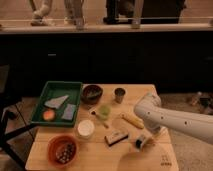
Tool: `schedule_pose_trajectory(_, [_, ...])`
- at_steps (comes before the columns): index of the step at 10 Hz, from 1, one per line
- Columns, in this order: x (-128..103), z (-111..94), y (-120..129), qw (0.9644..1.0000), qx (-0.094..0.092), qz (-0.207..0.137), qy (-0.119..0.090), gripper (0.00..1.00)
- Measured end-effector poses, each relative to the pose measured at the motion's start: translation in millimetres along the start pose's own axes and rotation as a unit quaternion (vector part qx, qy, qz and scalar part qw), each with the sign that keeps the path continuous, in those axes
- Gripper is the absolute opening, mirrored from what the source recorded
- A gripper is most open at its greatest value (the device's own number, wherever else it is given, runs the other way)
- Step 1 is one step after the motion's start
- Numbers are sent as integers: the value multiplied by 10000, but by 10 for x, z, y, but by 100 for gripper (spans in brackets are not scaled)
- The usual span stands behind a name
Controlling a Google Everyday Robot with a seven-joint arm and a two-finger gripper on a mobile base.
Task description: Wipe table surface with brush
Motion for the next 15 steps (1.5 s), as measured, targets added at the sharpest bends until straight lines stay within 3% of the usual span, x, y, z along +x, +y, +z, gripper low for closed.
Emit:
schedule_pose_trajectory(4, [-482, 69, 35, 9975, -38, -598, -376, 1])
schedule_pose_trajectory(7, [-621, 31, 233, 9957, -97, -847, -373, 1])
schedule_pose_trajectory(9, [-512, 67, 359, 9963, -237, -769, -299, 1])
schedule_pose_trajectory(13, [-37, 354, 486, 9970, -669, -311, -251, 1])
schedule_pose_trajectory(15, [141, 382, 383, 9972, -685, -103, -271, 1])
